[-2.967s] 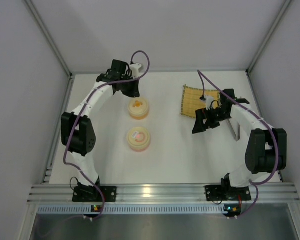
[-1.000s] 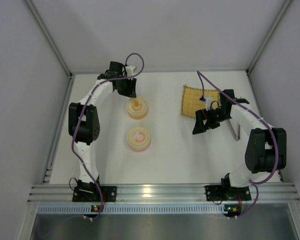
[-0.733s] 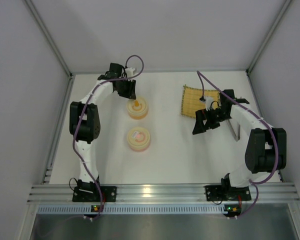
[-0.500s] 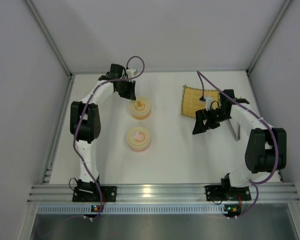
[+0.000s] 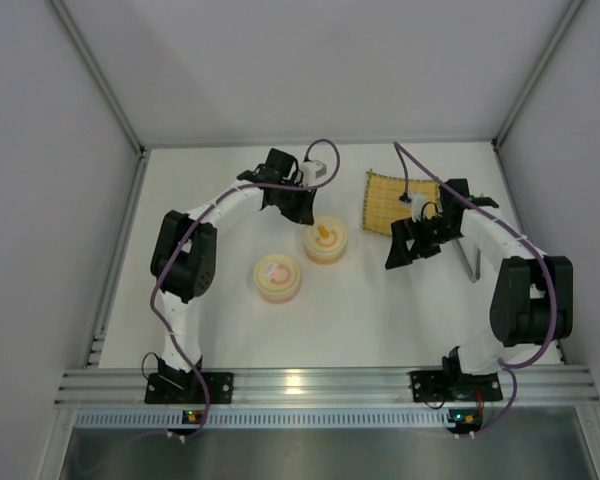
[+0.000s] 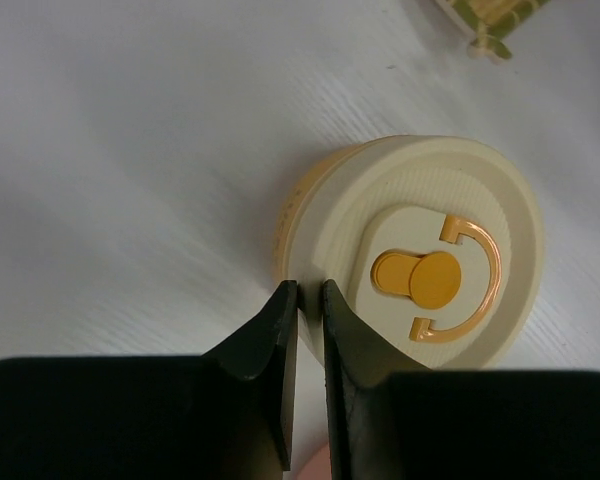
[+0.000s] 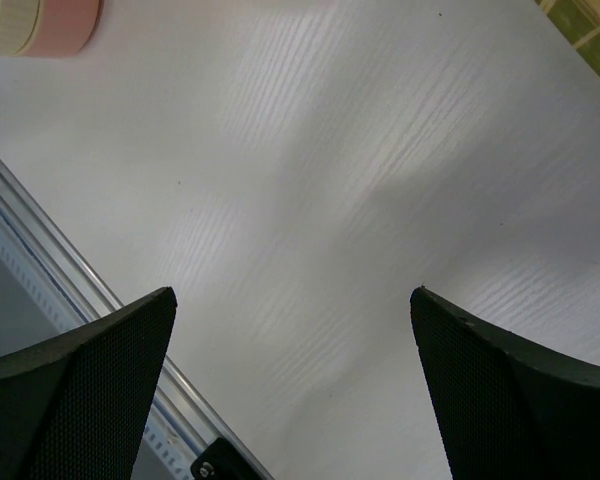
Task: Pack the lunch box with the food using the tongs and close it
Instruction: Move the packing box to the center of the board.
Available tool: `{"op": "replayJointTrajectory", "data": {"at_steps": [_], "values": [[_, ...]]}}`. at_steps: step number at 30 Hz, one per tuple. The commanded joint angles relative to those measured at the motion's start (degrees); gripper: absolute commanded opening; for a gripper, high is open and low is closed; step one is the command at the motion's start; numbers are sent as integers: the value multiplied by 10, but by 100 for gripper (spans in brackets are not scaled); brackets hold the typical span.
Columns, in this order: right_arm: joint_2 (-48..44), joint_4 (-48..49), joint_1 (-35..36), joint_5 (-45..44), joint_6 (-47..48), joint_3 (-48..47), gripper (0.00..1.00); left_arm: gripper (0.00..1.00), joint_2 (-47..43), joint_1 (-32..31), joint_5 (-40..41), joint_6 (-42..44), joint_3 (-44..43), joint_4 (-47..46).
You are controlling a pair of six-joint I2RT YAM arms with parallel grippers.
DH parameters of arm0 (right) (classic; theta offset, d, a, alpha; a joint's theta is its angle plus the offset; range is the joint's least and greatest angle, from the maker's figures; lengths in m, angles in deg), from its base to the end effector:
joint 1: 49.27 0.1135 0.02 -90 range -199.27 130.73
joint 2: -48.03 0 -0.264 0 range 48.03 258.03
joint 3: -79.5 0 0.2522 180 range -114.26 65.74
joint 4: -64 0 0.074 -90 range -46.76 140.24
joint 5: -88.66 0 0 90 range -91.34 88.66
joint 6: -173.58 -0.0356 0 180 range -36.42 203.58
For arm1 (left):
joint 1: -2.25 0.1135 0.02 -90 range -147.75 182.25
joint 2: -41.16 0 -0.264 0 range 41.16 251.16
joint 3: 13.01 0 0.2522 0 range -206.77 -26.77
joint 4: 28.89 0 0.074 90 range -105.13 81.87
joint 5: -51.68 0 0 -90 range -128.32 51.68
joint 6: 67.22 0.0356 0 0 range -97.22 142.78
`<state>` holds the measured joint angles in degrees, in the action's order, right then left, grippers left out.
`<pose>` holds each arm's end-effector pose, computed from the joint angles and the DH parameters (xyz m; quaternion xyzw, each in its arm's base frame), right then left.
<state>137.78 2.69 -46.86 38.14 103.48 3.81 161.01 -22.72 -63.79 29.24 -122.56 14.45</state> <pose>0.2879 0.0348 0.2180 -0.2228 0.9076 0.3129 0.1694 0.4128 -0.2091 0.2119 0.3172 0.8734 -0.2557 0.2667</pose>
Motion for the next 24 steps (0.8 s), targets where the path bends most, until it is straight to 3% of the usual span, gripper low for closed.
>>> {"op": "replayJointTrajectory", "data": {"at_steps": [1,12,24], "values": [[-23,-6,-13,5,8,-20,99,13,-11,-19,-14,29,74,50],[-27,-7,-19,14,5,-22,99,12,-119,-65,-26,98,241,47],[-34,-15,-18,16,4,-28,99,15,-153,-84,-44,108,280,49]]}}
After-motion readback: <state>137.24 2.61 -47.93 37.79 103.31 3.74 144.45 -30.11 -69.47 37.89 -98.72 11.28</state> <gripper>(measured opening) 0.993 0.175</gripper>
